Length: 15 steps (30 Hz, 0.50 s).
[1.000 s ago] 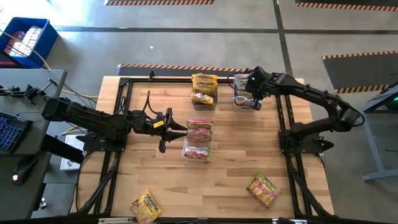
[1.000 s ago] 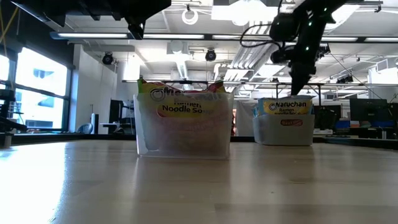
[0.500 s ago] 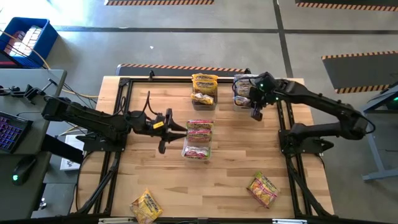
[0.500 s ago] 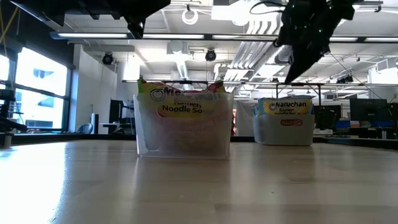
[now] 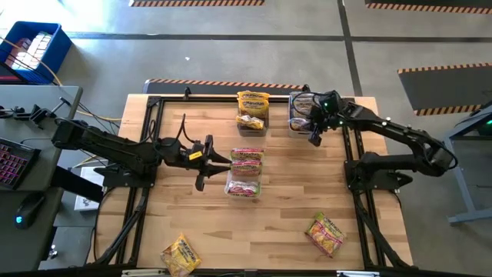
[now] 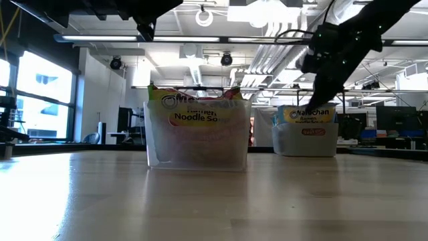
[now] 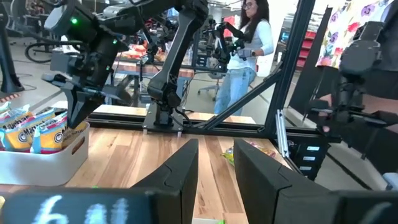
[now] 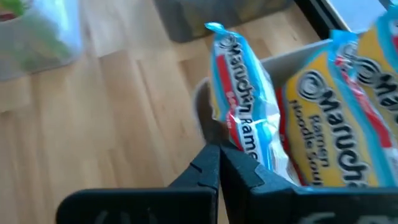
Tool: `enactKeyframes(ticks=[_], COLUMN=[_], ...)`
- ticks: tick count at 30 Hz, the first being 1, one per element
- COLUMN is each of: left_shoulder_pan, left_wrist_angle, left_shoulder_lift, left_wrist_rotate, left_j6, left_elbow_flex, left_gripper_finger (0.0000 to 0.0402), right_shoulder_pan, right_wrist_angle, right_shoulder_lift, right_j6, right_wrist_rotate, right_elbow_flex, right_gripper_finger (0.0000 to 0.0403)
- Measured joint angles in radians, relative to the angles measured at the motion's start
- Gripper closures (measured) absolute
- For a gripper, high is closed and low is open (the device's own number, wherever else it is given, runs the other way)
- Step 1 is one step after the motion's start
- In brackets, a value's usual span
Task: Sort Maruchan noodles
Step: Put the blue noodle pack into the white bin
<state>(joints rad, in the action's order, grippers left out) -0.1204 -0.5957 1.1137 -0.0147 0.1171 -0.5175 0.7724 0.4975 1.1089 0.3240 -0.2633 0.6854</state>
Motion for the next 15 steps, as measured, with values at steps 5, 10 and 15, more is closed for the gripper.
enactKeyframes(ticks=[5, 10, 15], left_shoulder_pan=[0.000, 0.000, 0.000], left_wrist_angle=[-0.001, -0.001, 0.000], left_shoulder_lift=[0.000, 0.000, 0.000], left_wrist_rotate=[0.000, 0.000, 0.000], left_j6=[-0.015, -0.015, -0.015], left_elbow_flex=[0.000, 0.000, 0.000], left_gripper_finger=[0.0310, 0.0310, 0.0310], right_shoulder_pan=[0.066, 0.112, 0.119], right_wrist_angle=[-0.035, -0.062, -0.062], right_shoulder_lift=[0.027, 0.081, 0.126], right_j6=[-0.010, -0.038, -0.055], right_wrist_rotate=[-0.007, -0.068, -0.090], right_elbow_flex=[0.000, 0.000, 0.000], right_gripper_finger=[0.0403, 0.0403, 0.0403])
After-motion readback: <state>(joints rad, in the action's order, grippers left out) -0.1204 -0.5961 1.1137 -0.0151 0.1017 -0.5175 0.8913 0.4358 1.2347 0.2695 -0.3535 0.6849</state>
